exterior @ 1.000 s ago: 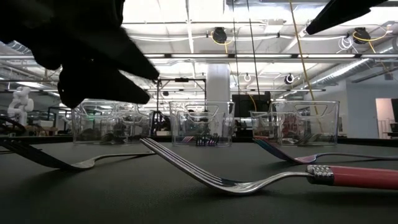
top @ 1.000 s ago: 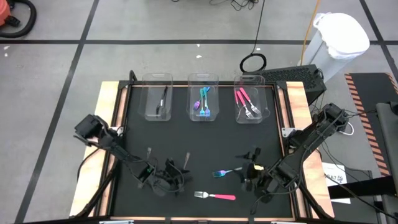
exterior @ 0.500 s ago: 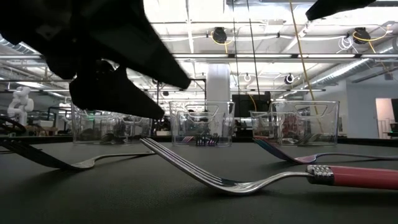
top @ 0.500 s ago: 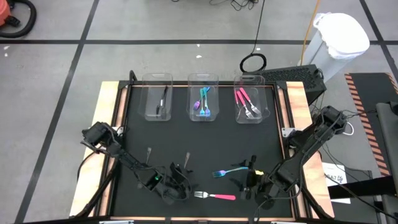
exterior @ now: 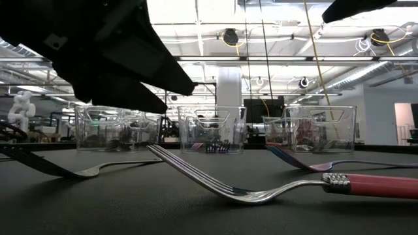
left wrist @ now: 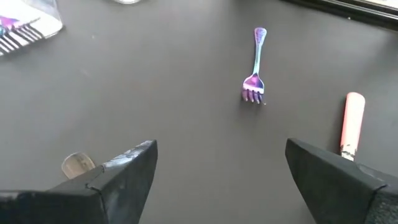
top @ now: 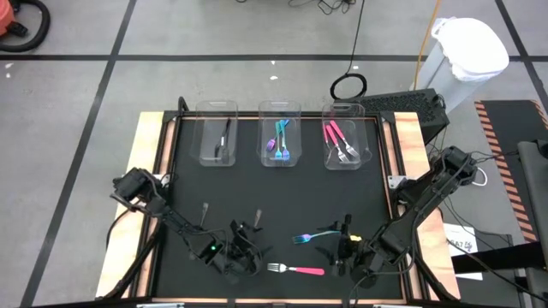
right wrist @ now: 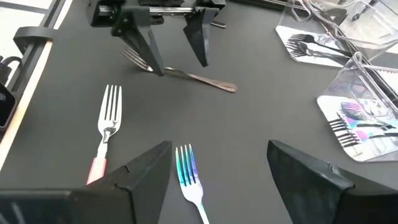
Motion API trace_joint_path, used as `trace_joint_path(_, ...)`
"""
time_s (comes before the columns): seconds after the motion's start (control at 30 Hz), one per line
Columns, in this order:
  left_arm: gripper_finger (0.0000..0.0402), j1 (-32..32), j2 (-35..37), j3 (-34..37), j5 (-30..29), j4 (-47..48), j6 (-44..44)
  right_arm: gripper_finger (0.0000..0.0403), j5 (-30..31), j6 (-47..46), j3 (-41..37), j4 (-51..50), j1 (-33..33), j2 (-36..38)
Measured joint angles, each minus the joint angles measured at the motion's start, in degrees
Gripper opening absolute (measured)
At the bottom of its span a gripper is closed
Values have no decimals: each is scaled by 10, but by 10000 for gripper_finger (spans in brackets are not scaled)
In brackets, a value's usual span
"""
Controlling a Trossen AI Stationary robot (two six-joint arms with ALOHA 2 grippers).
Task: Sort silverware by color (type)
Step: Put the black fork into the left transparent bin
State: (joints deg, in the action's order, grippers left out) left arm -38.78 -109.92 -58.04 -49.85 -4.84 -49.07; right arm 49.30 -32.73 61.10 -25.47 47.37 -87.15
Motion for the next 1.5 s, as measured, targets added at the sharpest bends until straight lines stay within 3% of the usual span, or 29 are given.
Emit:
trace_joint_path(0.5,354,-23,0,0,-29,38,-5,258,0,0,0,0,0,0)
trace_joint_path(0.87,354,-26,0,0,-18,171,-177,258,0,0,0,0,0,0)
trace_joint_path(1.3,354,-25,-41,0,30,171,-220,258,0,-2,0,0,0,0)
trace_joint_path(1.5,351,-27,-67,-2,15,174,-235,258,0,-5,0,0,0,0)
